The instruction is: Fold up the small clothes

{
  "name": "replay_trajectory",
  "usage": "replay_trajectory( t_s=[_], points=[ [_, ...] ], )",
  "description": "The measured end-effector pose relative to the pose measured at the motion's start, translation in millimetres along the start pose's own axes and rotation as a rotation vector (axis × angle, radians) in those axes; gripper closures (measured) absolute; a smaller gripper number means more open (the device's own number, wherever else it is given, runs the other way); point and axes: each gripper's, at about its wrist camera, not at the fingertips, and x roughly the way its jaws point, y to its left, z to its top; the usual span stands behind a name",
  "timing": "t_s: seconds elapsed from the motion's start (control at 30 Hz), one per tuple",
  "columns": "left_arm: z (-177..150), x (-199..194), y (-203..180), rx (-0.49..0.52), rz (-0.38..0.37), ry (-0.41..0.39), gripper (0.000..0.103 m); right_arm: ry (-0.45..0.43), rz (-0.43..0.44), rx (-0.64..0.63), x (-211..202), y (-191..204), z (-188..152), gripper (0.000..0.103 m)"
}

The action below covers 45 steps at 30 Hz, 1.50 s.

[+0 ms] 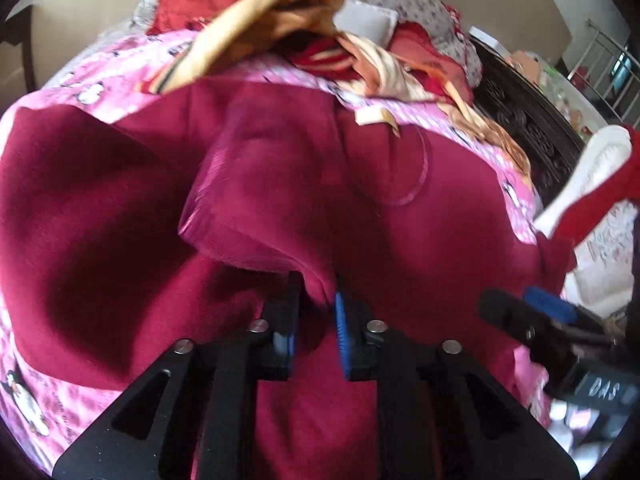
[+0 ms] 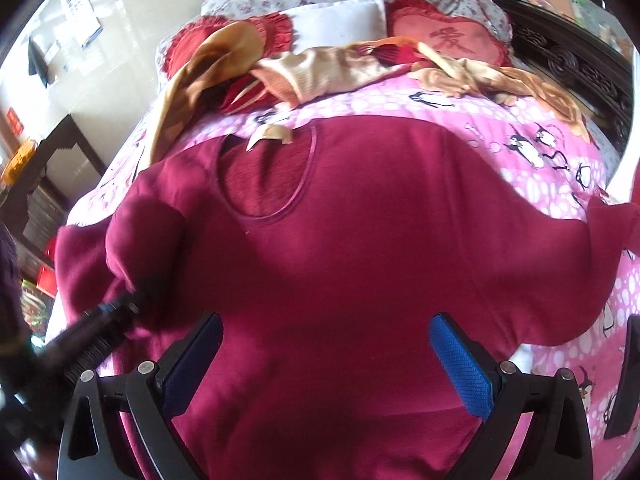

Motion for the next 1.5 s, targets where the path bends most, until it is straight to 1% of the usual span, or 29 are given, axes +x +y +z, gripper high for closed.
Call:
replay_trajectory(
  t_s=[0.03, 0.07, 0.1, 0.13, 0.17, 0.2, 0.27, 0.3, 0.43, 0.5, 0.53, 0.57, 0.63, 0.67, 0.7, 0.73, 0.77, 0.8, 0.87, 0.9, 1.0, 1.07, 1.13, 1.23, 1.27, 1.33, 1.37, 1.43, 1.5],
  points=[
    [-0.4, -1.4, -0.1, 0.000, -0.022, 0.020, 0.061, -0.001, 0.003, 0.006, 0.1, -2.2, 0.3, 0.000],
    [-0.9, -5.9, 1.6, -0.004, -0.040, 0.030, 0.056, -0.004, 0.009, 0.014, 0.7, -4.6, 1.6, 0.000],
    [-2.7, -15.6, 3.9, -0.008, -0.058, 0.022, 0.053, -0.006, 0.017, 0.019, 1.2, -6.1, 2.8, 0.000],
    [-4.2, -26.2, 6.1, -0.002, -0.067, 0.003, 0.051, -0.009, 0.029, 0.023, 2.0, -7.1, 4.2, 0.000],
    [-6.5, -36.0, 7.6, 0.012, -0.059, -0.017, 0.049, -0.011, 0.055, 0.025, 2.4, -7.0, 5.7, 0.000],
    [-8.5, -47.4, 10.8, 0.031, -0.023, -0.033, 0.044, -0.013, 0.082, 0.024, 2.5, -6.0, 7.0, 0.000],
    [-12.9, -64.6, 19.1, 0.060, 0.049, -0.066, 0.043, -0.024, 0.131, 0.013, 3.0, 0.0, 9.7, 0.000],
    [-15.8, -73.0, 27.9, 0.065, 0.083, -0.080, 0.043, -0.026, 0.138, 0.001, 3.8, 3.7, 10.5, 0.000],
    [-24.8, -90.8, 68.1, 0.035, 0.238, -0.115, 0.043, -0.022, 0.107, -0.041, 14.7, 14.3, 12.1, 0.000],
    [-28.5, -90.8, 90.2, -0.016, 0.292, -0.103, 0.043, -0.022, 0.095, -0.053, 25.3, 15.4, 13.1, 0.001],
    [-30.2, -89.5, 99.9, -0.050, 0.298, -0.088, 0.043, -0.019, 0.094, -0.059, 31.1, 15.6, 14.3, 0.007],
    [-31.4, -88.9, 108.8, -0.087, 0.292, -0.077, 0.043, -0.010, 0.094, -0.070, 39.2, 16.7, 15.6, 0.019],
    [-35.6, -90.3, 121.3, -0.154, 0.273, -0.075, 0.043, 0.015, 0.100, -0.089, 52.1, 20.1, 18.4, 0.030],
    [-37.2, -90.8, 123.9, -0.171, 0.271, -0.077, 0.043, 0.025, 0.105, -0.098, 61.6, 22.9, 19.6, 0.039],
    [-37.1, -91.2, 126.1, -0.182, 0.273, -0.079, 0.043, 0.022, 0.107, -0.106, 67.1, 24.4, 19.9, 0.042],
    [-36.9, -91.0, 127.1, -0.186, 0.275, -0.078, 0.043, 0.007, 0.097, -0.118, 70.3, 26.7, 19.8, 0.050],
    [-37.4, -91.9, 127.6, -0.188, 0.279, -0.078, 0.043, -0.022, 0.079, -0.138, 71.3, 30.1, 19.5, 0.061],
    [-37.6, -92.8, 127.7, -0.188, 0.283, -0.081, 0.043, -0.044, 0.071, -0.159, 70.8, 33.4, 19.5, 0.069],
    [-37.4, -95.0, 125.9, -0.184, 0.284, -0.086, 0.043, -0.038, 0.092, -0.172, 67.6, 36.4, 20.7, 0.094],
    [-35.7, -95.7, 125.4, -0.182, 0.283, -0.088, 0.043, -0.039, 0.098, -0.176, 63.8, 36.3, 21.8, 0.099],
    [-31.7, -98.6, 120.9, -0.175, 0.278, -0.101, 0.043, -0.085, 0.136, -0.171, 34.9, 26.4, 26.4, 0.099],
    [-31.1, -98.4, 116.1, -0.160, 0.272, -0.106, 0.043, -0.135, 0.132, -0.156, 13.0, 16.2, 30.5, 0.099],
    [-31.7, -95.3, 109.8, -0.138, 0.275, -0.102, 0.043, -0.177, 0.105, -0.132, -6.4, 2.9, 33.6, 0.099],
    [-35.1, -84.2, 100.9, -0.105, 0.286, -0.072, 0.043, -0.207, -0.004, -0.104, -23.6, -24.3, 38.4, 0.099],
    [-36.8, -80.6, 98.4, -0.097, 0.290, -0.062, 0.043, -0.206, -0.068, -0.087, -25.1, -36.9, 40.6, 0.099],
    [-39.7, -72.6, 93.3, -0.083, 0.291, -0.046, 0.043, -0.191, -0.131, -0.041, -21.9, -58.3, 42.5, 0.099],
    [-40.9, -68.6, 91.2, -0.077, 0.292, -0.036, 0.043, -0.168, -0.138, -0.013, -16.6, -69.7, 43.3, 0.099],
    [-42.2, -64.2, 87.7, -0.068, 0.286, -0.018, 0.043, -0.081, -0.136, 0.026, 5.6, -87.3, 44.4, 0.098],
    [-44.4, -64.0, 84.2, -0.054, 0.279, -0.018, 0.043, -0.037, -0.118, 0.042, 12.6, -92.1, 42.3, 0.095]
  ],
)
